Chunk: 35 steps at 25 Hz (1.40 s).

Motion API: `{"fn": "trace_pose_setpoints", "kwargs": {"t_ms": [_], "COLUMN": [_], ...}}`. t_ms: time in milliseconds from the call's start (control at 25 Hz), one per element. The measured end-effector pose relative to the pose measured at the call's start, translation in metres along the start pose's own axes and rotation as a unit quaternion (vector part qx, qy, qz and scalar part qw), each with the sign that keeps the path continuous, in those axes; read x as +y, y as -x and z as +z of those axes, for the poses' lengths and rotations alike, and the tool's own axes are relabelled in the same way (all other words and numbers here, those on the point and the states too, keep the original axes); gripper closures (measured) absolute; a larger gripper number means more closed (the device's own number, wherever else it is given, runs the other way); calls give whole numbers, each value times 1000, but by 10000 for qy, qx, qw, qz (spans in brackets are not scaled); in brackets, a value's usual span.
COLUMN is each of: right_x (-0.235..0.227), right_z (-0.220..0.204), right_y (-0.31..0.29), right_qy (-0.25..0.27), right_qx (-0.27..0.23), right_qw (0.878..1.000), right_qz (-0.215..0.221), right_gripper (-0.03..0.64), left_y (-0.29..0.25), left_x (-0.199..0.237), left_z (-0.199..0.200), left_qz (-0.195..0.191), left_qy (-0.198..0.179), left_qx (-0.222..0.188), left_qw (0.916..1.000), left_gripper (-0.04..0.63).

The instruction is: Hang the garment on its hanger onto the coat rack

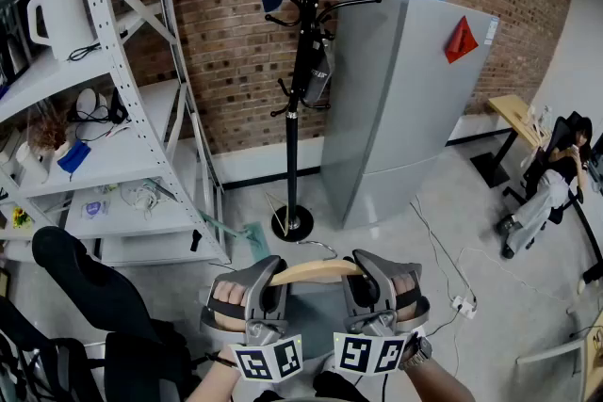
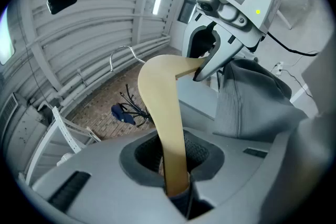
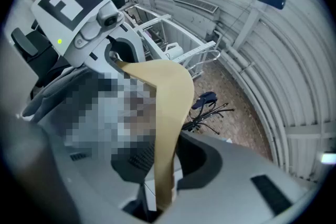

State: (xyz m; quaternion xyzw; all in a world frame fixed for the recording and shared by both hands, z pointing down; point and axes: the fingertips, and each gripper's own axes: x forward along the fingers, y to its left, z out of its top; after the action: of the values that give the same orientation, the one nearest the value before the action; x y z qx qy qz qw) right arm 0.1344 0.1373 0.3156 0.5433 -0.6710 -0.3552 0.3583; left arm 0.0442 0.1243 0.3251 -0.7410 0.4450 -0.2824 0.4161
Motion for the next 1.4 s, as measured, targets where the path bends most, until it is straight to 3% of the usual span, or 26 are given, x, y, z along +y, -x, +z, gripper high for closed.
{"fn": "trace_pose_setpoints", "kwargs": {"t_ms": [280,600,1120,1400], "right_x": [52,80,103,120], "right_z": [82,129,148,141], "right_y": [28,70,138,160], "right_qy": [-40,-231,-278,-396], "right_qx": [209,179,-458,-437], "right_qw": [9995,9994,9984,9979], "right_qz": [-214,-157,167,277], "right_gripper": [514,514,514,514], "left_y": [72,139,221,245], "left_x": [26,43,25,5], "left_z": [-59,-73,-60,-58], "left_qz": [-201,-68,21,-102], "left_qy": [-224,-395,-420,-394], "left_qx": [-181,-131,557,776], "left_qw": [9994,9991,9976,9962], "left_gripper": [532,532,532,532]}}
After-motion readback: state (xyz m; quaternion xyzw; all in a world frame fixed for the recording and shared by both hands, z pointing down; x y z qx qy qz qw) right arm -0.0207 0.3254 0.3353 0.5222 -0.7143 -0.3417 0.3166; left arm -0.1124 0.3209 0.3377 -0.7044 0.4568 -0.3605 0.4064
